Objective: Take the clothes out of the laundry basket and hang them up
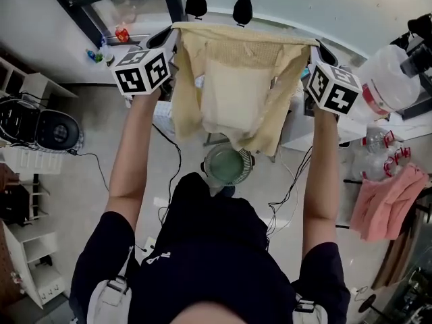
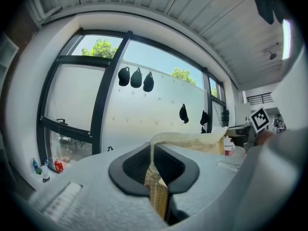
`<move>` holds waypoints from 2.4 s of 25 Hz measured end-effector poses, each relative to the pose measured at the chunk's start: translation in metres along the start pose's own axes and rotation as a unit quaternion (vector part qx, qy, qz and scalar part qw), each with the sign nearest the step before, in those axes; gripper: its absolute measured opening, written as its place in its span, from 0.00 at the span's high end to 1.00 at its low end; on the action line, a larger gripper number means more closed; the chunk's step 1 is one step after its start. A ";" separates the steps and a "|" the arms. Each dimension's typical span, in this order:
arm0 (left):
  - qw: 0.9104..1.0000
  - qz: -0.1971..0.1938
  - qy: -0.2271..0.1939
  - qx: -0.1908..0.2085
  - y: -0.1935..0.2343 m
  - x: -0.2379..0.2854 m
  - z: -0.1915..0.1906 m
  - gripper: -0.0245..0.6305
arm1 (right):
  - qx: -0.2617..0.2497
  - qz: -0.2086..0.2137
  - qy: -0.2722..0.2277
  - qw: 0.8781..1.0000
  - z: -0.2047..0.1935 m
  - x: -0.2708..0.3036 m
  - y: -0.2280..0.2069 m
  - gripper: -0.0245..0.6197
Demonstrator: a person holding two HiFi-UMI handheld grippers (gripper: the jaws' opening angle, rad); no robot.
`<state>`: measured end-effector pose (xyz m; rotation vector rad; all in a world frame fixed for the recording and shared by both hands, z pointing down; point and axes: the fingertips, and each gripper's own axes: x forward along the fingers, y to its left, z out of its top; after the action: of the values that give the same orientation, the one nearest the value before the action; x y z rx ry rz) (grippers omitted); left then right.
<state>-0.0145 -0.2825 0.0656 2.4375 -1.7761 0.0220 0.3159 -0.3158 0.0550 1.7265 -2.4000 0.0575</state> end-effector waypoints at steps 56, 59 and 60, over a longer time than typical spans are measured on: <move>0.909 -0.119 0.380 -0.127 0.141 0.340 -0.343 0.60 | 0.086 -0.042 0.380 0.920 -0.314 0.345 -0.062 0.40; 0.917 -0.113 0.363 -0.120 0.139 0.334 -0.332 0.59 | 0.093 -0.016 0.373 0.923 -0.310 0.338 -0.050 0.36; 0.920 -0.111 0.358 -0.119 0.138 0.332 -0.328 0.59 | 0.097 -0.011 0.369 0.924 -0.308 0.334 -0.047 0.36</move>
<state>-0.0225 -0.6024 0.4322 2.0489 -1.1049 0.5608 0.2971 -0.6010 0.4111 1.4364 -1.8450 0.8123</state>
